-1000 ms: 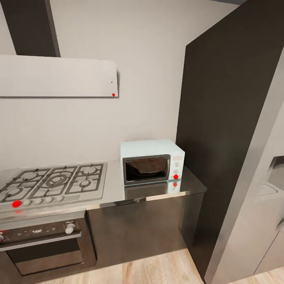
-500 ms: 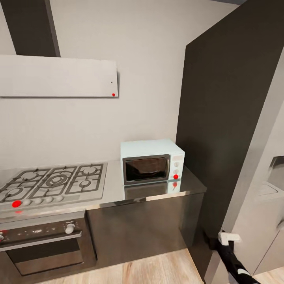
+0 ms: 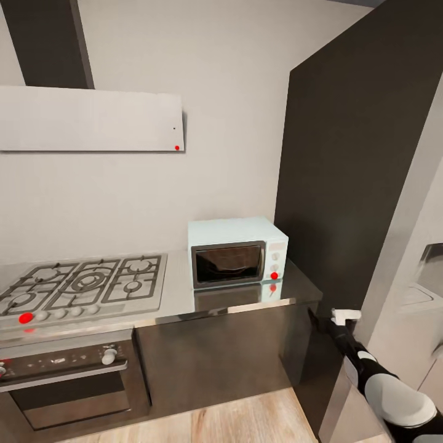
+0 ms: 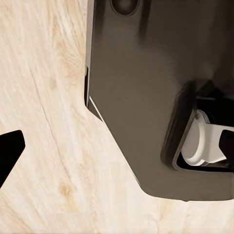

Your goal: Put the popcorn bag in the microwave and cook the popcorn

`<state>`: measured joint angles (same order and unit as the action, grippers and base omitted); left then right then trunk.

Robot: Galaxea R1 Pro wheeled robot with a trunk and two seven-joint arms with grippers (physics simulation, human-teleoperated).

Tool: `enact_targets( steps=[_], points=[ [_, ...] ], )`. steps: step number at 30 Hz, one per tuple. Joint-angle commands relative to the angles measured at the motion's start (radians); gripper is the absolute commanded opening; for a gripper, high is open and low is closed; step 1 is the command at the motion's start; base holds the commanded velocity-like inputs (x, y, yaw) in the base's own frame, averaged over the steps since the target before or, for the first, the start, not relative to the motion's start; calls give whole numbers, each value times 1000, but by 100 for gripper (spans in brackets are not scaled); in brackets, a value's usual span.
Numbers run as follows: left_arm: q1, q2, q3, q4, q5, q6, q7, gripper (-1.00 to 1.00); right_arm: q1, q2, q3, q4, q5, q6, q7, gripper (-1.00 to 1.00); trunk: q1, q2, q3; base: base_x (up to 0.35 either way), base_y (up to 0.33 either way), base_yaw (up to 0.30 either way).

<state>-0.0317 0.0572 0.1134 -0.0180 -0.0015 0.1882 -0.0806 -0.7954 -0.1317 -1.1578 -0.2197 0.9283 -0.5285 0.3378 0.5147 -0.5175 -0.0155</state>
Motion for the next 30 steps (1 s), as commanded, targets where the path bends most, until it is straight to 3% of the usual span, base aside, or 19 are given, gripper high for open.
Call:
enact_targets(
  steps=[1,4,8,9,12,23,30],
  points=[
    [0,0,8,-2,0,7,-3,100,-17,1,-8,-2,3,18,9,100,0,-2,-2,0,0,0],
    [0,0,8,-2,0,6,-3,100,-33,2,-8,-4,3,30,21,100,0,-2,-2,0,0,0],
    [0,-2,8,-3,0,7,-4,100,-37,3,-3,-43,3,37,170,100,0,-2,-2,0,0,0],
    [0,-3,8,-3,0,7,-4,100,-37,3,0,-72,3,42,243,100,0,-2,-2,0,0,0],
    [0,-3,8,-3,0,7,-4,100,-37,3,2,-123,2,49,289,100,0,-2,-3,0,0,2],
    [0,-14,9,-3,0,7,-4,100,-38,4,4,-139,1,50,299,100,0,-2,-8,21,-6,189],
    [0,-14,9,-3,0,7,-3,100,-38,5,4,-138,0,49,279,100,0,-2,-11,293,-45,243]
  ],
)
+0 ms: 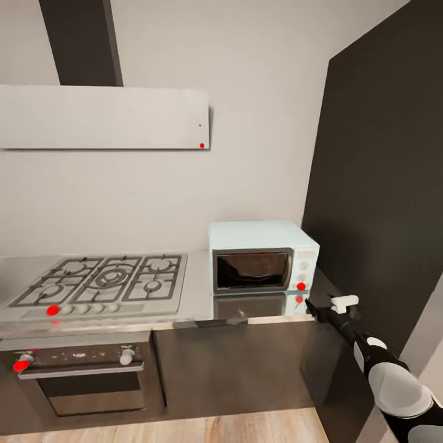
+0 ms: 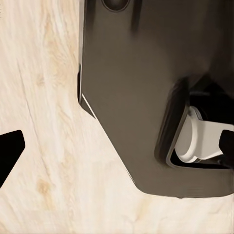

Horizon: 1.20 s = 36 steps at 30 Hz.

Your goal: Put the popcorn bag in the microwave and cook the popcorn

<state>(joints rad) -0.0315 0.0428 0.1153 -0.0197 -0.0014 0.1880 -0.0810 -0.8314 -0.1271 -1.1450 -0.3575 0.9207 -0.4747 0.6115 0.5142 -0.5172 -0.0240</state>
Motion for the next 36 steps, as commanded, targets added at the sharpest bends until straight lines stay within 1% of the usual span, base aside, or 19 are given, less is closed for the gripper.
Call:
enact_targets(
  steps=[1,4,5,8,10,14,22,29,31,36],
  points=[
    [0,0,7,-2,0,7,-3,100,-2,0,-9,-1,7,-5,5,100,1,-2,-2,333,-3,227],
    [0,0,7,-2,0,7,-3,100,-2,0,-9,0,7,-5,-2,100,1,-2,-3,335,-1,104],
    [0,0,8,-2,0,7,-3,100,-2,0,-9,0,6,-5,-24,100,1,-2,-3,336,0,27],
    [0,0,9,-2,0,5,-3,100,-2,1,-7,2,6,-8,-144,100,1,-2,-3,315,0,8],
    [0,0,9,-2,0,5,-3,100,-2,1,-7,8,6,-8,-171,100,1,-2,-3,188,0,2],
    [0,0,9,-2,0,5,-3,100,-2,4,-6,41,6,-8,-192,100,1,-2,-3,45,0,0],
    [0,0,9,-2,0,4,-3,100,-2,4,-7,49,6,-7,-194,100,1,-2,-3,3,0,0],
    [0,0,10,-3,0,3,-2,100,0,4,-7,83,5,-5,-200,100,1,-2,-3,58,0,0],
    [0,0,10,-3,0,0,-2,100,1,4,-7,88,4,-5,-220,100,1,-2,-3,8,0,0],
    [0,1,10,-3,1,-36,-2,100,3,4,-8,135,4,-5,-306,100,1,-2,-3,1,0,0]
  ],
)
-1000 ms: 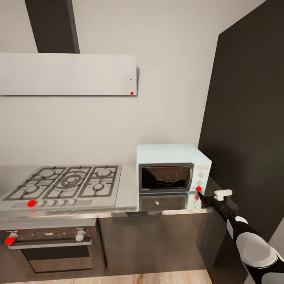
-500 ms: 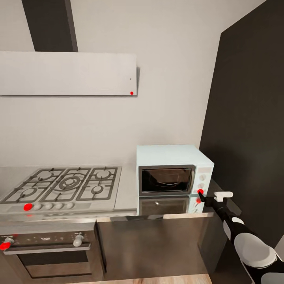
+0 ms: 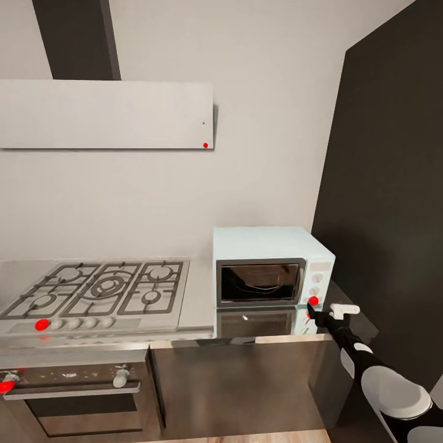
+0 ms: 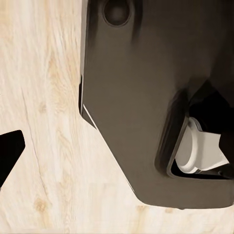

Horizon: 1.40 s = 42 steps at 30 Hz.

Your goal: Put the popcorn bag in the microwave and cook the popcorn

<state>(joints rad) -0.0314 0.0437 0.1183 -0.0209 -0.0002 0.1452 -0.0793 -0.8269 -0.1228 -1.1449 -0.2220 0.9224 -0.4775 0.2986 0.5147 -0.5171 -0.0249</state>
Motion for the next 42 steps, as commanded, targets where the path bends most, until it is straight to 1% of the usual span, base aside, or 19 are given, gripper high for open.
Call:
enact_targets(
  steps=[1,14,23,27,34,42],
  points=[
    [0,0,7,-2,0,5,-4,100,-1,0,-9,3,3,-2,0,100,0,-2,-2,0,0,0],
    [0,1,8,-2,0,2,-4,100,2,-1,-9,10,4,-3,-12,100,0,-2,-2,1,0,0],
    [-1,1,8,-2,0,2,-4,100,3,-4,-9,10,4,-3,-12,100,0,-2,-2,82,0,0],
    [0,1,7,-2,0,2,-4,100,16,-11,-9,10,4,-1,-12,100,0,-2,-2,3,0,0],
    [0,1,7,-2,0,2,-4,100,51,-12,-9,10,4,-2,-12,100,0,-2,-2,0,0,0],
    [0,1,7,-2,0,2,-4,100,57,-12,-9,10,6,-3,-12,100,0,-2,-2,0,0,0]
  ],
)
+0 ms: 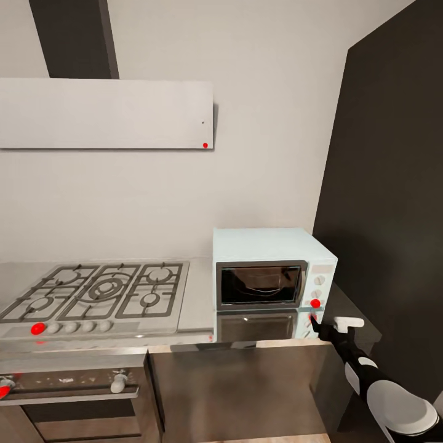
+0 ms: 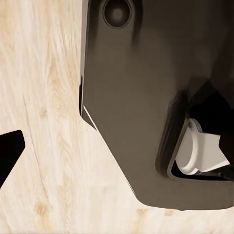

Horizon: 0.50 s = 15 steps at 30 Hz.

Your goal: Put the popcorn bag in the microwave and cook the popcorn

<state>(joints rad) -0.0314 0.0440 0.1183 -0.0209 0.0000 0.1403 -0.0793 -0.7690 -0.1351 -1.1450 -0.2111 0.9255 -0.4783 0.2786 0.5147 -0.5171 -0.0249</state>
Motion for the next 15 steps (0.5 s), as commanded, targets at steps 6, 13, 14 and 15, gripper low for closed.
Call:
enact_targets(
  steps=[6,13,14,15],
  points=[
    [-1,0,8,-2,0,7,-4,100,-1,0,-9,-1,3,-2,8,100,0,-2,-2,152,0,0],
    [0,0,8,-2,0,7,-4,100,11,0,-9,0,3,-2,8,-100,0,-2,-2,42,0,0],
    [-1,0,8,-2,0,7,-4,100,16,0,-9,-1,3,-2,8,-100,0,-2,-2,1,0,0],
    [-1,0,8,-2,0,7,-4,100,18,0,-9,-1,3,-2,8,-100,0,-2,-2,0,0,0]
  ],
)
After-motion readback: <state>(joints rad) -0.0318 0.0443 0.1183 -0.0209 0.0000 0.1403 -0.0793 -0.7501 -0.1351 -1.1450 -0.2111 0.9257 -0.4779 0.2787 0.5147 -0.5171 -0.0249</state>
